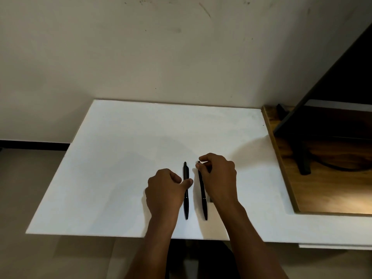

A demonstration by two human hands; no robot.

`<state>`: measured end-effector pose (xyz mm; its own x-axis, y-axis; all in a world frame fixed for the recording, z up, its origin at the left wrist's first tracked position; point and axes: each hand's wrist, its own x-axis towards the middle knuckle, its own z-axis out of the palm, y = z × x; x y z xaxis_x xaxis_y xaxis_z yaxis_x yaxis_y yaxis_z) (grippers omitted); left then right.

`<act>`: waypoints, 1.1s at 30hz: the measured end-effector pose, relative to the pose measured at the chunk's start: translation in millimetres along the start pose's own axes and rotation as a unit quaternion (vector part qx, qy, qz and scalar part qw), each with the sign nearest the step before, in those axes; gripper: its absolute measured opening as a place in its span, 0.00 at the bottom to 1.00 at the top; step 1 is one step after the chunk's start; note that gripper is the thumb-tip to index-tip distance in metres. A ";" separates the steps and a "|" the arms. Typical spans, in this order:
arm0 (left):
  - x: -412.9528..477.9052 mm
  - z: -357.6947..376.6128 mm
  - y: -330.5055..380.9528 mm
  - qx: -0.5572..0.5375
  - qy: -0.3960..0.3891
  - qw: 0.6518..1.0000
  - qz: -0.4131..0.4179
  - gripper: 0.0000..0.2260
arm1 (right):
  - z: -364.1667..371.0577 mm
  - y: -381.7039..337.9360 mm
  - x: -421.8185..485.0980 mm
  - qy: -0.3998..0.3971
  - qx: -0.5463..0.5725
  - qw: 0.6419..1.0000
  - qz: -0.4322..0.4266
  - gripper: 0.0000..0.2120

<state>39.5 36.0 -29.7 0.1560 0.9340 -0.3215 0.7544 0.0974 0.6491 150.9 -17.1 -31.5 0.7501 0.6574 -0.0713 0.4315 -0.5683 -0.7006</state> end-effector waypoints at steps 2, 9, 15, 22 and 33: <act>-0.9 0.5 1.0 0.011 -0.002 1.000 0.002 0.10 | 1.1 -1.1 -0.6 0.003 -0.012 1.000 -0.008 0.09; 1.0 -4.9 1.6 -0.011 -0.012 1.000 -0.004 0.10 | 4.0 -4.5 -2.9 0.017 -0.045 0.999 -0.020 0.05; 6.1 -12.8 4.4 -0.131 -0.038 0.991 0.008 0.09 | 5.1 -6.7 -2.8 0.013 -0.082 0.996 -0.024 0.05; 7.0 -14.5 5.1 -0.209 -0.087 0.973 0.037 0.07 | -13.5 -5.5 5.1 0.080 0.012 0.997 -0.005 0.08; -0.1 -10.1 11.8 -0.207 -0.155 0.960 0.106 0.03 | -30.8 1.2 8.3 -0.074 0.383 0.918 0.073 0.06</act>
<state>42.0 40.5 -15.0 0.5084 0.8072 -0.2999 0.3764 0.1048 0.9205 173.1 -27.5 -11.1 0.6708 0.6942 -0.2610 -0.1898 -0.1795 -0.9653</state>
